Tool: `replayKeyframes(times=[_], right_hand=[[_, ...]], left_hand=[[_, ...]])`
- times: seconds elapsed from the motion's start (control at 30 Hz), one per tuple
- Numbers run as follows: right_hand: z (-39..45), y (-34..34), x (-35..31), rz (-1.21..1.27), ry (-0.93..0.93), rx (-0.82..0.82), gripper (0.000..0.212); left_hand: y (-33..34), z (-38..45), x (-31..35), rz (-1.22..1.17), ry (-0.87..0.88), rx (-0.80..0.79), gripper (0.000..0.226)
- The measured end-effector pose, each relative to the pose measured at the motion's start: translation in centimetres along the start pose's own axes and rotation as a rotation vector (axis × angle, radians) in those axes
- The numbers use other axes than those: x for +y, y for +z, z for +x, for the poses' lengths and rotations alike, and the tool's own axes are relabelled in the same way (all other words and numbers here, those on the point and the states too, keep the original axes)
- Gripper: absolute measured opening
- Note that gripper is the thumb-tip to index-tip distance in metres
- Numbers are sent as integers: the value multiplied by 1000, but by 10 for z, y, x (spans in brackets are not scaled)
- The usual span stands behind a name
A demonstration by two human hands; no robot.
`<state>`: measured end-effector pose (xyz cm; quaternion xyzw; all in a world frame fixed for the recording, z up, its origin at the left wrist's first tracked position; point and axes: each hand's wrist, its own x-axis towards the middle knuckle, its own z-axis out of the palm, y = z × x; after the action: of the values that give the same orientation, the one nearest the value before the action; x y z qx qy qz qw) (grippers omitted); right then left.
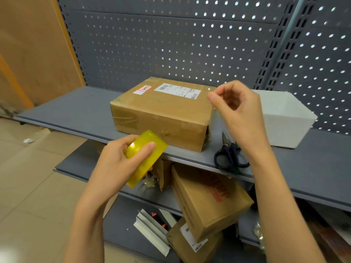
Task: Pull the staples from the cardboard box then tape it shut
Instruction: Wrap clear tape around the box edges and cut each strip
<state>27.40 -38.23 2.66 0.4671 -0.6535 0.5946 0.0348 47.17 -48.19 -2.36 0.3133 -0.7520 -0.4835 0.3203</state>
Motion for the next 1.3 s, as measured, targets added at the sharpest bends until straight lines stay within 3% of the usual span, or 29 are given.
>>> replayKeyframes(times=[0.4,0.63,0.7,0.8,0.87,0.97,1.3], right_hand=[[-10,12,8,70,62,-71,23],[-17,22,9,23,94,-186,37],[-19,28,10,17,94,-243,34],[-24,35,9,45,137,-364,9],[-27,37,8,52,147,-426,37],[-29,37,7,14,60,-462,33],[-36,32,5,286,10,-356,29]], left_hand=[[-1,-3,0,-83,37,10,21],[-5,-3,-4,-167,139,-75,28],[-5,-4,-2,-195,178,-119,33],[-5,-4,-1,-254,211,-159,38],[-6,-4,-2,-291,225,-164,39],[-9,-3,-3,-333,229,-167,38],[-6,-6,3,-362,246,-166,32]])
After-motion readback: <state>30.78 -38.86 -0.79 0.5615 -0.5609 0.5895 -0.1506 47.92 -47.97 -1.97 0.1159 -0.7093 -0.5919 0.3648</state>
